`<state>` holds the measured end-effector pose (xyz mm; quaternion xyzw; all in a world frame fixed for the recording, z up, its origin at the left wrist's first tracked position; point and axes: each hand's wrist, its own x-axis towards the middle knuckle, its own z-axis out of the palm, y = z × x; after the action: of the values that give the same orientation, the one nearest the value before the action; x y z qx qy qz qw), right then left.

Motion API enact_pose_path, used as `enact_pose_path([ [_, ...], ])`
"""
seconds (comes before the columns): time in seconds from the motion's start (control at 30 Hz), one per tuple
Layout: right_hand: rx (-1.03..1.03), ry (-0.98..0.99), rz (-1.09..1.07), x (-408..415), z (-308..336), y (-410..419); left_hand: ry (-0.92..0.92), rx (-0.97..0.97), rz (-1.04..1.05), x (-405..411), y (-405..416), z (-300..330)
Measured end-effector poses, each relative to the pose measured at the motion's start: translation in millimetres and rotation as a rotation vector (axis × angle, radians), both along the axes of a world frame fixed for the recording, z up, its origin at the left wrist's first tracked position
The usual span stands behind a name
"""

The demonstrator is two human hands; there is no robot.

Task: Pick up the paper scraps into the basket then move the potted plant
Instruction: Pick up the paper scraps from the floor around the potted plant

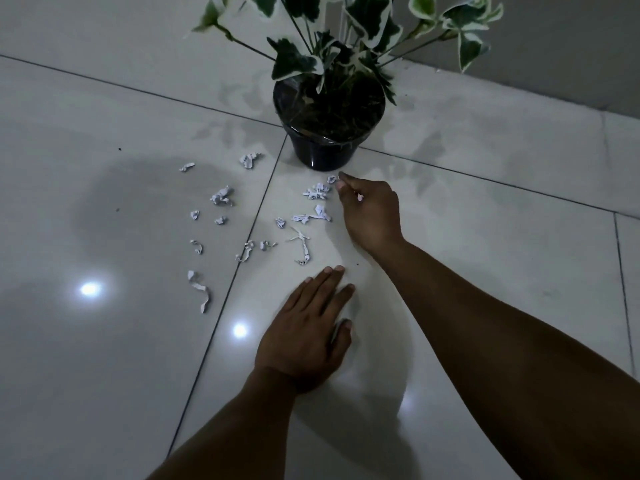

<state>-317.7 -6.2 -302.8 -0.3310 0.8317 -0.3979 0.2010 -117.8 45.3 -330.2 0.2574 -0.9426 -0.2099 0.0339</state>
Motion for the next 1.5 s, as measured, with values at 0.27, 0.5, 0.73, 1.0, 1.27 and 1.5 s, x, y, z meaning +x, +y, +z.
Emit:
enact_pose_path([
  [0.27,0.063,0.035,-0.054,4.6,-8.1,-24.1,-0.002,0.007,-0.014,1.4,-0.8,-2.6],
  [0.5,0.168,0.196,0.012,18.8,-19.1,-25.9,0.008,0.018,-0.017,1.6,-1.5,-5.8],
  [0.73,0.074,0.119,0.118,33.7,-11.7,0.1,0.021,0.016,-0.006,2.2,-1.1,-4.6],
  [1.0,-0.020,-0.717,-0.097,35.0,13.2,18.6,0.044,0.011,0.003,1.7,-0.4,-3.3],
  [1.27,-0.187,-1.250,-0.144,19.5,13.8,28.4,0.046,-0.019,-0.004,2.4,0.0,-4.6],
  [1.5,-0.050,-1.063,-0.193,27.5,18.0,26.8,0.042,-0.020,-0.025,2.5,0.7,-5.6],
])
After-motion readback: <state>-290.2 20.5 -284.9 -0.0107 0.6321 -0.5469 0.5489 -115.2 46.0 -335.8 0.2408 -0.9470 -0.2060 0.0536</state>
